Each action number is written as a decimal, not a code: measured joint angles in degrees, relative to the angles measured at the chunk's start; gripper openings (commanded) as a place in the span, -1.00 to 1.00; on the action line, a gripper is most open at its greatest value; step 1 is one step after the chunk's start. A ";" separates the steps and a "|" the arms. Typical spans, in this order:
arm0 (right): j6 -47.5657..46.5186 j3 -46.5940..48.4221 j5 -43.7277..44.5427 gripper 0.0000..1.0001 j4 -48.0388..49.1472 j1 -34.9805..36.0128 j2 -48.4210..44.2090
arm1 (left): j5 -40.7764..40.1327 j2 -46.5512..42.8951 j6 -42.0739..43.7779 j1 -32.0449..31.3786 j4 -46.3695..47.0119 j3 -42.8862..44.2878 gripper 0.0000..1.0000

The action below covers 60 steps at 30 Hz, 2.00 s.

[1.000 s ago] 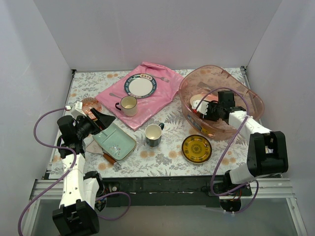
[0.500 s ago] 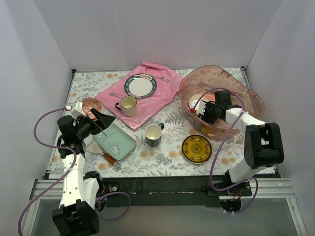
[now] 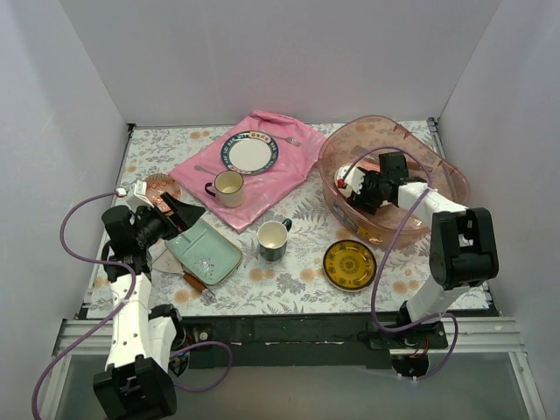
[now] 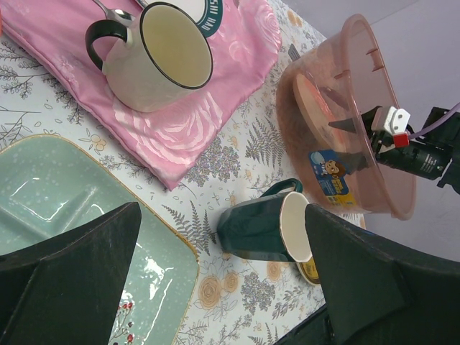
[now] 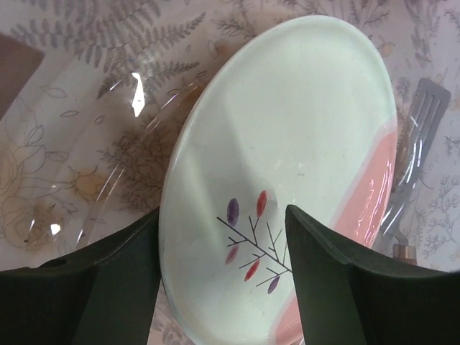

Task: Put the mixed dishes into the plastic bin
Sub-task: Place the plate in the plastic bin, then pick up the plate at the center of the board.

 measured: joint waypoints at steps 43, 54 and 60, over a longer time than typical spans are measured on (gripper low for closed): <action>26.40 18.25 -8.83 0.55 -11.93 -1.77 -5.29 | -3.61 0.02 -0.70 0.00 -2.93 0.11 0.96; 38.27 6.64 -21.38 0.83 -5.90 -5.18 -22.43 | -14.01 0.74 -1.18 0.00 -14.25 8.28 0.96; 45.97 -6.88 -36.26 0.86 3.17 -8.31 -32.20 | -21.79 2.56 -3.02 -0.02 -19.82 10.84 0.96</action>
